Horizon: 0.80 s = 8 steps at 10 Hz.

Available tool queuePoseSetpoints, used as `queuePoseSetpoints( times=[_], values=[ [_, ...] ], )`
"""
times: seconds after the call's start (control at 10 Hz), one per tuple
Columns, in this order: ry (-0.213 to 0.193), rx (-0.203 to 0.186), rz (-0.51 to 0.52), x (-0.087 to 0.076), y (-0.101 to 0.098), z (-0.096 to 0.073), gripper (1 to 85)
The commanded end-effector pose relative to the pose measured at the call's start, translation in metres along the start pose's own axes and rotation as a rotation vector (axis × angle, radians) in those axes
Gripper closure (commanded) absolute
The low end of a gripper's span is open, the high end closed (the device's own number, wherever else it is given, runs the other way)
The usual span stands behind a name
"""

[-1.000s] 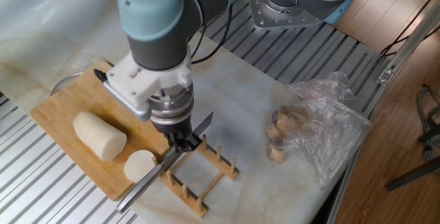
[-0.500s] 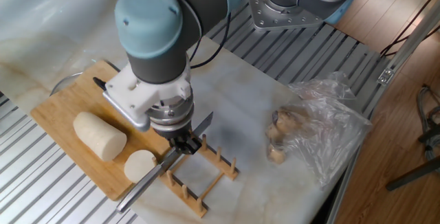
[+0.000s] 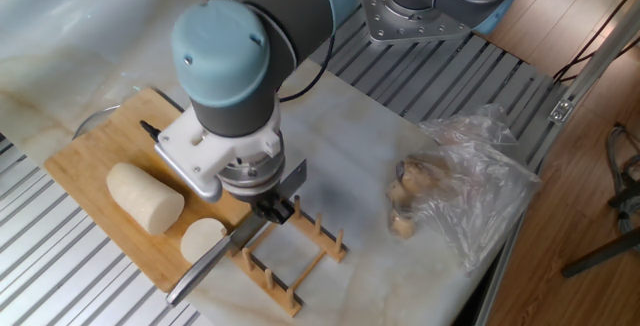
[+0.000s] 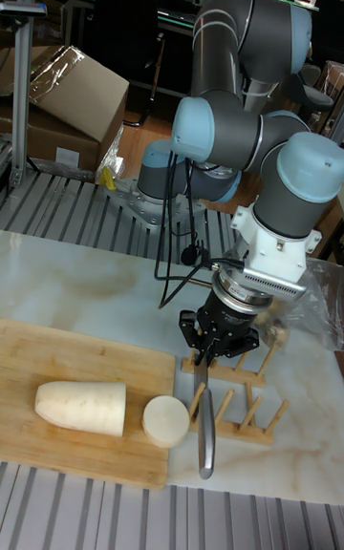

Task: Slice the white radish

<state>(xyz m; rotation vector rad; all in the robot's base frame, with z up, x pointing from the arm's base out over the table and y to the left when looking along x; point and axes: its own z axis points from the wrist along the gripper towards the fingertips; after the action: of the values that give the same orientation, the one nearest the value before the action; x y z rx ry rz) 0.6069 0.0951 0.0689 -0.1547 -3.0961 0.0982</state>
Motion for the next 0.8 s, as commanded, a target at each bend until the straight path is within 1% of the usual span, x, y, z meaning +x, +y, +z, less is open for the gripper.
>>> queuePoseSetpoints(
  times=[0.0,0.3,0.4,0.5,0.6,0.7],
  values=[
    [0.008,0.005,0.019,0.002,0.004,0.004,69.0],
    [0.006,0.006,0.024,0.003,0.005,0.007,72.3],
    [0.006,0.006,0.030,0.003,0.006,0.006,75.0],
    [0.012,0.008,0.038,0.004,0.007,0.004,83.3],
    [0.023,0.006,0.040,0.007,0.010,-0.001,84.3],
    [0.032,-0.003,0.041,0.008,0.016,-0.009,84.3]
  ],
)
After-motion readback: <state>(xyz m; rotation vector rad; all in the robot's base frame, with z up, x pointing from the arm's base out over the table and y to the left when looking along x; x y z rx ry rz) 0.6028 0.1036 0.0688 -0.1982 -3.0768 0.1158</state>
